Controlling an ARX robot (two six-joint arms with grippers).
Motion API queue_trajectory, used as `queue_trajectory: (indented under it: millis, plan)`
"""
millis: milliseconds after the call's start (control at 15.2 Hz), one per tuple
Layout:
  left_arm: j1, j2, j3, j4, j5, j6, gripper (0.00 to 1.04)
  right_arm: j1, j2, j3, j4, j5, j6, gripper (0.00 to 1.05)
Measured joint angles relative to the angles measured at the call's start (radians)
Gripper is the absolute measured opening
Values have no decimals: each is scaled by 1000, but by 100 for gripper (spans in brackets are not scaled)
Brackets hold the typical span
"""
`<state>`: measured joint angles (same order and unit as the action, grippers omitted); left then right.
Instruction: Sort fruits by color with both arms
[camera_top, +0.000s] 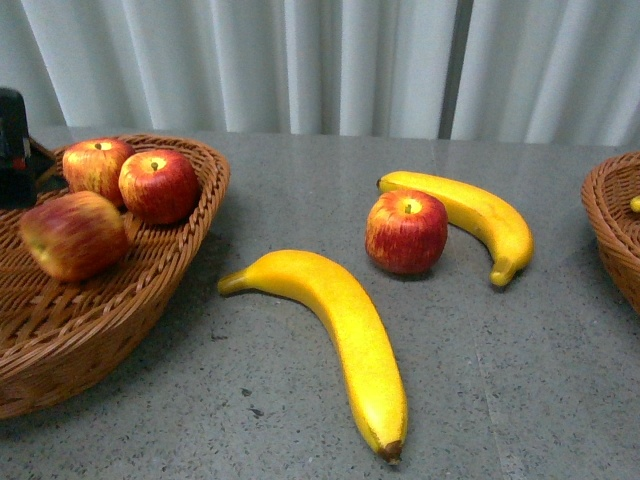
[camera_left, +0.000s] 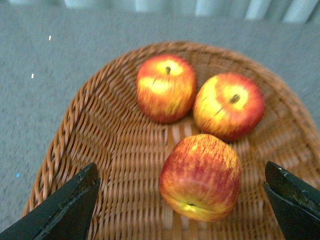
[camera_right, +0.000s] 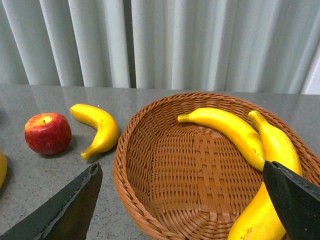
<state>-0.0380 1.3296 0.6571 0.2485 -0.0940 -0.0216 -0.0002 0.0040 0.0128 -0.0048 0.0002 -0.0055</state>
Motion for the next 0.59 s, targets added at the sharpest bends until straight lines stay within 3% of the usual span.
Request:
queue_trajectory:
  millis: [132, 395, 593]
  plan:
    - [-76, -8, 66, 34, 29, 20, 98, 0, 0, 0, 0, 0, 0, 98]
    - [-291, 230, 307, -64, 189, 156, 98, 0, 0, 0, 0, 0, 0, 98]
    - [-375, 364, 446, -106, 269, 239, 98, 0, 0, 0, 0, 0, 0, 98]
